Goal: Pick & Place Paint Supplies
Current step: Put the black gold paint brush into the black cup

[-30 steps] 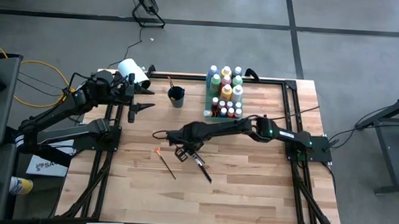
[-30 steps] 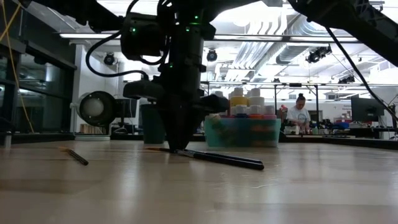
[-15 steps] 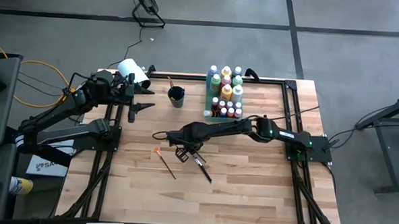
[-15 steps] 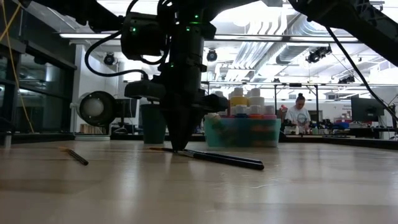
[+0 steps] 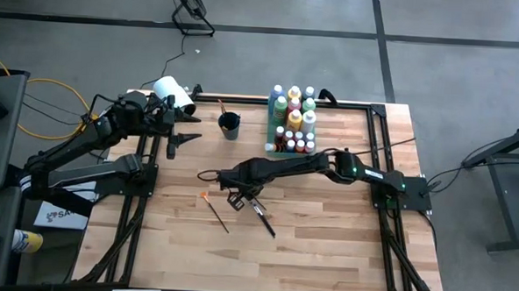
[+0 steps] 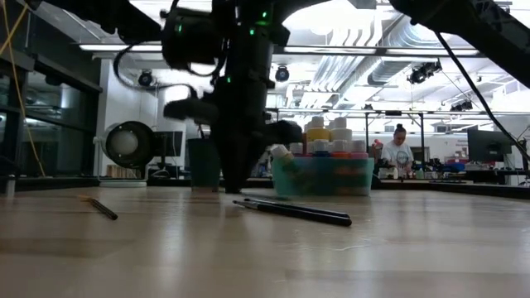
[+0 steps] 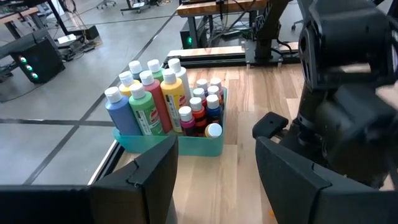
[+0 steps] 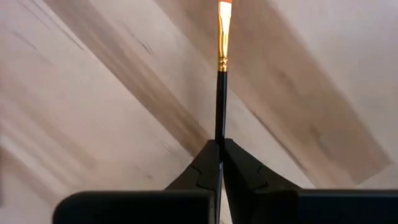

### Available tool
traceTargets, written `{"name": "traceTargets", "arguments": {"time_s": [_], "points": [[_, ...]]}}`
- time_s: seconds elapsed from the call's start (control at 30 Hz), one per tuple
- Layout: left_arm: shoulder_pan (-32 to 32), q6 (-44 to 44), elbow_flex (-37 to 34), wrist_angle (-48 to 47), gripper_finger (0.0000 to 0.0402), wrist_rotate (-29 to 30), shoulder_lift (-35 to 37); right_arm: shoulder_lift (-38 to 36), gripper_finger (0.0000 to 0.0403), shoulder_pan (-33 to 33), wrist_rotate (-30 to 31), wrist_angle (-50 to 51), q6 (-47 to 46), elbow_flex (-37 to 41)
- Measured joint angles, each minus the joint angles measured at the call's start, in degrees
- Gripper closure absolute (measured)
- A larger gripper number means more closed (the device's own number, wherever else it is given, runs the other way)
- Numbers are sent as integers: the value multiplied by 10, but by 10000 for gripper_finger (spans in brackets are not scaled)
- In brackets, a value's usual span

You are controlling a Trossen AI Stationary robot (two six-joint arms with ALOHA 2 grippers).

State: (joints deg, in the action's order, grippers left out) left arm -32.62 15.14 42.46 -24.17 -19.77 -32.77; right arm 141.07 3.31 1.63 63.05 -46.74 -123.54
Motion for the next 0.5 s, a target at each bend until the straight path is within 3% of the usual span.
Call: {"name": "traceTargets", "arguments": {"time_s": [0.5], "points": [[0,-15,0,0,190,0,0,-61,399,-3,33,-39,7,-4]]}}
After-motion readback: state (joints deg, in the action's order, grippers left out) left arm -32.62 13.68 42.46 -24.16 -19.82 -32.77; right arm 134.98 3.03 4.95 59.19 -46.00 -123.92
